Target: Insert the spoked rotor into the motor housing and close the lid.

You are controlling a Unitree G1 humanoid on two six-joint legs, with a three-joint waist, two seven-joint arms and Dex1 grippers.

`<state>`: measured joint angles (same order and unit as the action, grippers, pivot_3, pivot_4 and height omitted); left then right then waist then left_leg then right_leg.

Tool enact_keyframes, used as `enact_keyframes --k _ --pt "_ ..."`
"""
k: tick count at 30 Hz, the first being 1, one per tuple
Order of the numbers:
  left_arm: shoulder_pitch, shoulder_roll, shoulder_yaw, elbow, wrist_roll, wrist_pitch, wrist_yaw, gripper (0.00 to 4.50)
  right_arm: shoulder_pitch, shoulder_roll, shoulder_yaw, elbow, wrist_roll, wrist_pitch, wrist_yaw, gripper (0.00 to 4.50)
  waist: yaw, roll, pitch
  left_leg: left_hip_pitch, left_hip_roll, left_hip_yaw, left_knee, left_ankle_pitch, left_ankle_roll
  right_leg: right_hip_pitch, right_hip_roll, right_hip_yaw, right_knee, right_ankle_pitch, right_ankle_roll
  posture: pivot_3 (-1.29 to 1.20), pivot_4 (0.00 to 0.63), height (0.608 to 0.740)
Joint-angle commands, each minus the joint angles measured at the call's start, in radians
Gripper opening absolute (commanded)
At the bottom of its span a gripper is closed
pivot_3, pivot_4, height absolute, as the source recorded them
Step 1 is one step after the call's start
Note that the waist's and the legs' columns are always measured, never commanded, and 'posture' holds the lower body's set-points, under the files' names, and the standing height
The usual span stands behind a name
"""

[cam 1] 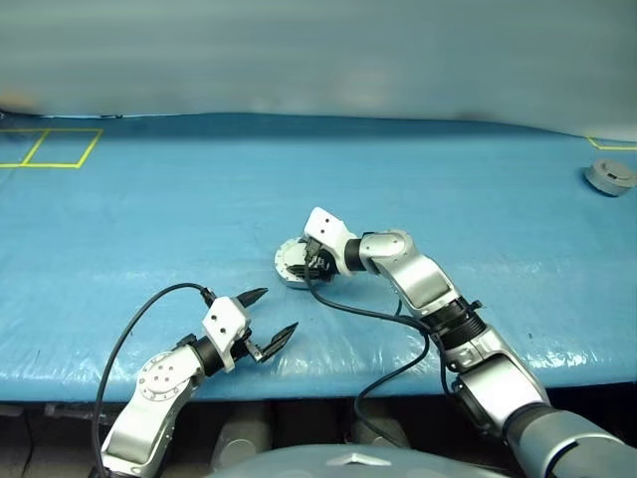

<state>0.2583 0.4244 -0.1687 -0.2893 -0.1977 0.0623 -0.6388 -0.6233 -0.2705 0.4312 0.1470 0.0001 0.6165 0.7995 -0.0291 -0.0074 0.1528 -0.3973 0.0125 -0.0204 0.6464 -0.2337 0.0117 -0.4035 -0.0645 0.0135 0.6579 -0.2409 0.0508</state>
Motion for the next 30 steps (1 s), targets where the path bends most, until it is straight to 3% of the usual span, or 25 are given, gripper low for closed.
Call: enact_keyframes --k 1,14,30 --pt "-0.003 -0.002 0.001 -0.038 -0.01 -0.005 -0.006 4.5 0.047 -0.026 0.028 0.108 -0.071 0.101 -0.073 3.04 0.0 0.0 0.0 0.0 0.0 0.0 0.0 -0.001 -0.002 0.0 -0.001 0.0 0.0 0.0 0.0 0.0 0.15 0.74" --pt "-0.002 -0.003 0.002 -0.035 -0.01 -0.003 -0.007 4.5 0.072 0.002 -0.035 0.058 0.033 0.124 -0.071 3.04 0.002 -0.002 -0.001 -0.002 0.0 0.001 -0.001 0.002 0.003 -0.003 -0.006 -0.009 -0.001 0.0 0.0 0.0 0.15 0.74" --pt "-0.003 -0.006 -0.001 -0.03 -0.011 -0.002 -0.009 4.5 0.132 0.025 -0.062 0.006 0.059 -0.042 -0.076 3.04 -0.001 -0.003 0.0 -0.003 0.0 0.001 -0.009 0.001 0.003 -0.005 -0.006 -0.013 -0.007 0.0 0.0 0.0 0.15 0.74"
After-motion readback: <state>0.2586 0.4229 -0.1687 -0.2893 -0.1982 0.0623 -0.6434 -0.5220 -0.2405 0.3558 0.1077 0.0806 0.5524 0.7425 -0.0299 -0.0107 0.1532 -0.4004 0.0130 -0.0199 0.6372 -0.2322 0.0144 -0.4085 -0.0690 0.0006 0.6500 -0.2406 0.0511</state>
